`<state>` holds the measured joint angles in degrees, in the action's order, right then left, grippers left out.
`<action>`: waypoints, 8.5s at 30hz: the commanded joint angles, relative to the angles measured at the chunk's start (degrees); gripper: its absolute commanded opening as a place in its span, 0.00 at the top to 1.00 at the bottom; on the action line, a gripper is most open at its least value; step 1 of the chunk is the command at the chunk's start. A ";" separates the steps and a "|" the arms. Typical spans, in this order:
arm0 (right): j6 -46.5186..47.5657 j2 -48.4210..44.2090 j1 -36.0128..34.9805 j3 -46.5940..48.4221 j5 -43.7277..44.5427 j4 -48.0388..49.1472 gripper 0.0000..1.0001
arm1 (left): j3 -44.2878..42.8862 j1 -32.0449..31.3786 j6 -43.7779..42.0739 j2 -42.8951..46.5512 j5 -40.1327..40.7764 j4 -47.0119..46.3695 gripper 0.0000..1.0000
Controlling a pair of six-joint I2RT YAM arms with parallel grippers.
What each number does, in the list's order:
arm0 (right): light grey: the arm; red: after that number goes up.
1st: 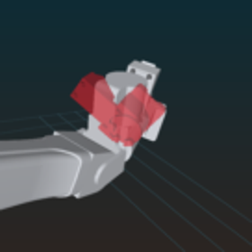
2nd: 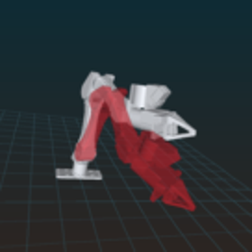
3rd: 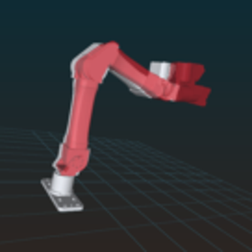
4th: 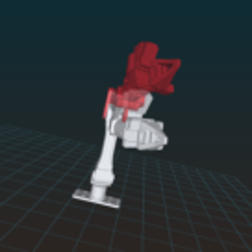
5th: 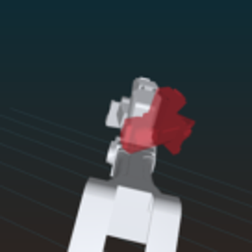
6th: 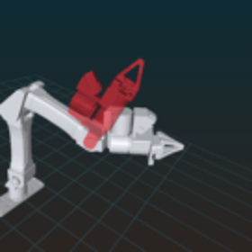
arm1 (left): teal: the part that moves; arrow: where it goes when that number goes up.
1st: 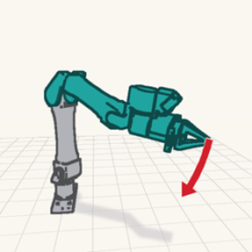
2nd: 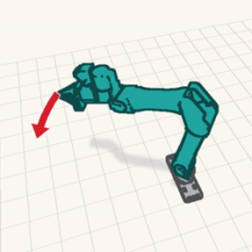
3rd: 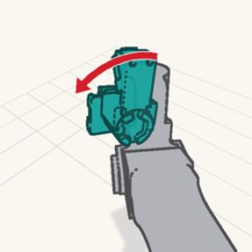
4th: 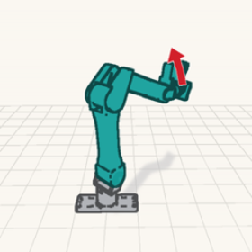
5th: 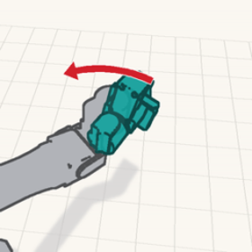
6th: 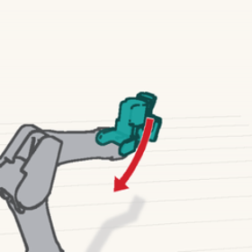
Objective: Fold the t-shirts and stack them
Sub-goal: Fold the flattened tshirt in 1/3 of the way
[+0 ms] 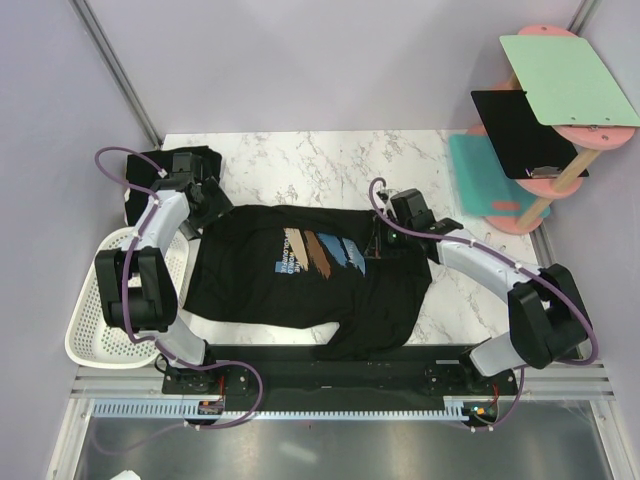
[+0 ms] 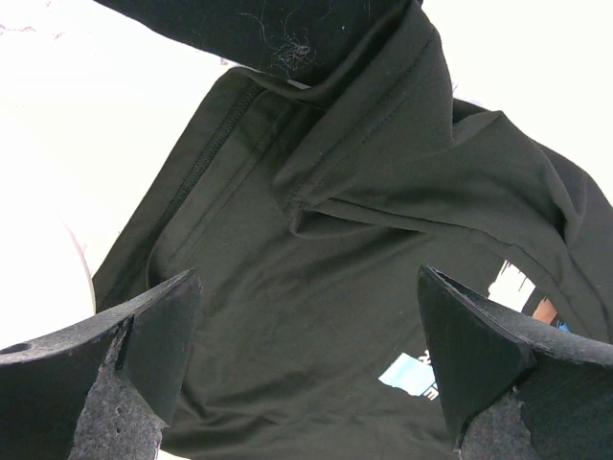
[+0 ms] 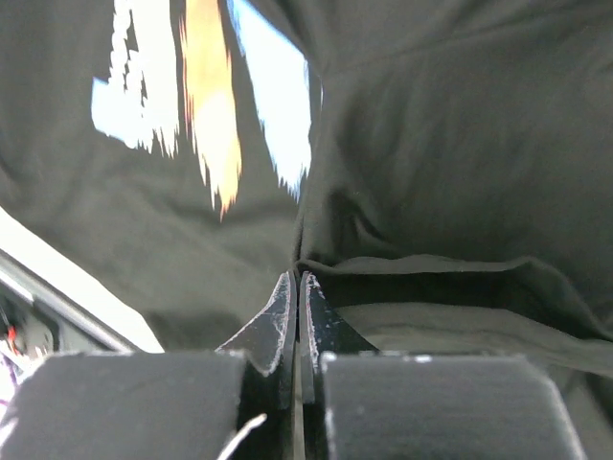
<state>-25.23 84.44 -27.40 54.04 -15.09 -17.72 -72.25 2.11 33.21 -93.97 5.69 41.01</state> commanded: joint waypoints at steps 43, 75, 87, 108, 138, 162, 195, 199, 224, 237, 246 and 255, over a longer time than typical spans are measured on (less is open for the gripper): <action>9.15 4.33 0.68 4.24 12.46 -15.06 1.00 | 0.35 -0.18 -2.01 1.95 0.11 -0.06 0.00; 7.57 12.76 0.59 10.56 10.70 -9.71 1.00 | 1.58 -0.18 -2.01 1.86 0.19 -0.15 0.00; 8.10 11.09 0.50 6.79 6.04 -13.57 1.00 | 1.76 -0.09 -2.01 1.86 -0.07 -0.14 0.00; 7.65 2.13 -3.28 4.22 7.96 -19.91 1.00 | 1.67 -0.26 -1.92 2.48 -0.60 -0.23 0.00; 5.20 34.90 11.30 27.87 19.05 -5.22 1.00 | -15.37 -12.57 -5.00 -17.11 0.99 -0.59 0.98; 6.16 44.58 22.30 42.55 16.76 -6.98 1.00 | -22.24 -12.66 -4.92 -19.68 3.54 1.00 0.87; 6.07 44.67 22.21 40.00 10.00 -4.96 1.00 | -3.07 -12.66 2.73 -15.97 2.22 -22.29 0.50; 6.07 44.93 22.30 40.00 9.47 -4.79 1.00 | -2.90 -12.74 3.00 -15.80 2.30 -23.43 0.59; 6.07 45.11 22.30 39.65 9.47 -4.78 0.99 | -25.40 -12.48 -10.71 -19.40 11.80 -0.59 0.96; 5.99 45.72 22.30 39.47 9.11 -4.78 0.99 | -20.48 -12.57 -8.43 -20.99 15.84 7.32 0.98; 5.72 45.63 22.30 39.39 9.03 -4.87 0.99 | -10.55 -12.74 -3.34 -18.35 14.35 7.85 0.82; 5.90 42.92 22.21 38.77 8.42 -4.96 0.99 | -7.90 -15.20 0.01 -10.01 19.97 6.63 0.14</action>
<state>-19.75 127.39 -5.02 95.02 -6.42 -20.05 -79.05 -11.57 30.61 -108.53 22.04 48.34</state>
